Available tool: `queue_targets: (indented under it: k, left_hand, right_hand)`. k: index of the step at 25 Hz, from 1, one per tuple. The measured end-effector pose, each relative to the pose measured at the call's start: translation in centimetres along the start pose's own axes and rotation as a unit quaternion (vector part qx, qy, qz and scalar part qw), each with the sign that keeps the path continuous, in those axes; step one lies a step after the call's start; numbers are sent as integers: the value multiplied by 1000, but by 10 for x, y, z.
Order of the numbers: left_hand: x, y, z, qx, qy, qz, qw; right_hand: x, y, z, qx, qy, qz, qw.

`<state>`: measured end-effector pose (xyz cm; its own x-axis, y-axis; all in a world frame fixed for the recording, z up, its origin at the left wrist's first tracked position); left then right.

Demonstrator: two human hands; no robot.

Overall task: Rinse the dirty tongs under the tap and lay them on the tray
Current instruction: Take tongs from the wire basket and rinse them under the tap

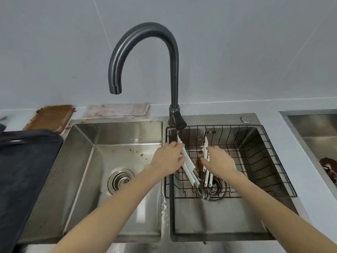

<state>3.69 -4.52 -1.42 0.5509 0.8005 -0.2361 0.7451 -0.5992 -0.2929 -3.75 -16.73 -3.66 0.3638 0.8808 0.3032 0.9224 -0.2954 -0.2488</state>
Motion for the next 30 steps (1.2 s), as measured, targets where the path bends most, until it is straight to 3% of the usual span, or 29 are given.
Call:
queue_targets:
  k: [12, 17, 21, 25, 30]
  left_hand:
    - [-8, 36, 51, 98, 46, -20, 994]
    - [-7, 34, 60, 115, 52, -38, 991]
    - [-13, 30, 60, 117, -1, -44, 992]
    - [-13, 23, 62, 134, -156, -76, 976]
    - [-12, 10, 50, 90, -270, -112, 952]
  right_hand:
    - [-18, 37, 33, 57, -7, 92, 994]
    - [-16, 39, 32, 57, 42, 118, 990]
    - [-16, 36, 28, 34, 79, 121, 989]
    - [-13, 27, 25, 9, 102, 117, 988]
    - [-4, 11, 19, -9, 118, 110, 987]
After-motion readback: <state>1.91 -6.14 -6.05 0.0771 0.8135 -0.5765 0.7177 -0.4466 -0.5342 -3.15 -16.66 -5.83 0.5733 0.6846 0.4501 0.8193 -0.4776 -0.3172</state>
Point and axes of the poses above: each hand's wrist, its own y-axis towards the middle knuckle, its own z-axis out of the palm, x = y × z, the point moved 6 cm from there along y, towards the middle knuckle, and after that the axes turned 12 degrees about -z, right-handed, at the moved point
